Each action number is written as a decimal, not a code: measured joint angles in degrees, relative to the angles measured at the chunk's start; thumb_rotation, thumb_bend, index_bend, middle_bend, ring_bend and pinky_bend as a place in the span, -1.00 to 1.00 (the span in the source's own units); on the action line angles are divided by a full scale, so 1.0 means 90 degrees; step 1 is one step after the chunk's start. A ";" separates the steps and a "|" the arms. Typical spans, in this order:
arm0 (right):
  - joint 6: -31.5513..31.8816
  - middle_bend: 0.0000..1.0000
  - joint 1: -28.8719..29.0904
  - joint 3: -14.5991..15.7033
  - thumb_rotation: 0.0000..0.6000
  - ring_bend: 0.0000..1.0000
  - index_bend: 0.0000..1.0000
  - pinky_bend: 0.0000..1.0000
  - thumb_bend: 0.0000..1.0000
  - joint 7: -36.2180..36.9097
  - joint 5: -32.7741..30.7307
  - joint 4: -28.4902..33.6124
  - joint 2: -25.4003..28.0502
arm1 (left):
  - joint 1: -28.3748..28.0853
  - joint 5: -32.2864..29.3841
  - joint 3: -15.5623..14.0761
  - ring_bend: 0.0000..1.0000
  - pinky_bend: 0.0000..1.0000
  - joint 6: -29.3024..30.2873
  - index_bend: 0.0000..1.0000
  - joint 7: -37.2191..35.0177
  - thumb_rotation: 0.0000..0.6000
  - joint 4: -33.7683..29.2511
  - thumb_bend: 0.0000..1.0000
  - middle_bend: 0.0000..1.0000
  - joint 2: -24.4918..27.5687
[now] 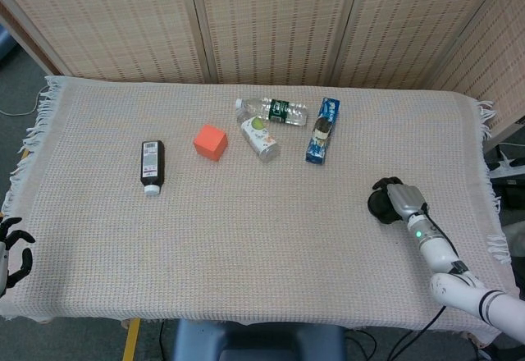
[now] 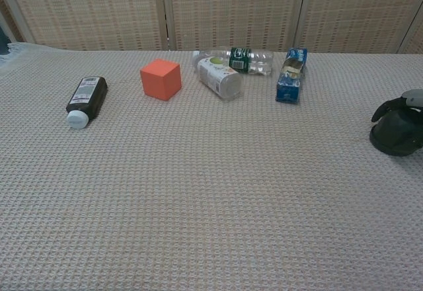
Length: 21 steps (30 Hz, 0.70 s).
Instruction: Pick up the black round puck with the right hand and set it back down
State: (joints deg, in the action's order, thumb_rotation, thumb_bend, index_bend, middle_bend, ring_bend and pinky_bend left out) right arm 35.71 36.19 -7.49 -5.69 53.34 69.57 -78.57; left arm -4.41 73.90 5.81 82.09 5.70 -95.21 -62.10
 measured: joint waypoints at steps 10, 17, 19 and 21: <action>0.0050 -1.00 -0.0002 0.0132 1.00 -1.00 -1.00 -0.80 -0.53 -0.0078 0.0051 0.0342 0.0226 | 0.0002 0.0005 -0.0007 -0.80 -0.42 0.0005 -0.07 0.0011 1.00 -0.0008 0.09 -0.62 0.0000; 0.0659 -1.00 -0.0177 0.0212 1.00 -1.00 -1.00 -0.81 -0.58 -0.0201 0.0328 0.0966 0.0485 | -0.0006 -0.0014 -0.0013 -0.80 -0.42 -0.0018 -0.07 0.0043 1.00 -0.0020 0.09 -0.62 -0.0001; 0.0856 -1.00 -0.0242 0.0227 1.00 -1.00 -1.00 -0.81 -0.58 -0.0219 0.0441 0.1106 0.0551 | -0.0009 -0.0017 -0.0016 -0.80 -0.42 -0.0024 -0.07 0.0059 1.00 -0.0023 0.09 -0.62 -0.0003; 0.1097 -1.00 -0.0318 0.0243 1.00 -1.00 -1.00 -0.81 -0.58 -0.0258 0.0568 0.1211 0.0601 | -0.0013 -0.0021 -0.0018 -0.80 -0.42 -0.0030 -0.07 0.0074 1.00 -0.0024 0.09 -0.62 -0.0006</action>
State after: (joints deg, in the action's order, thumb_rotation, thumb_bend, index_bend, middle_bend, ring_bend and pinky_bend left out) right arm 45.59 33.33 -5.30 -8.01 58.46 80.47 -73.16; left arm -4.53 73.71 5.65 81.82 6.36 -95.42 -62.16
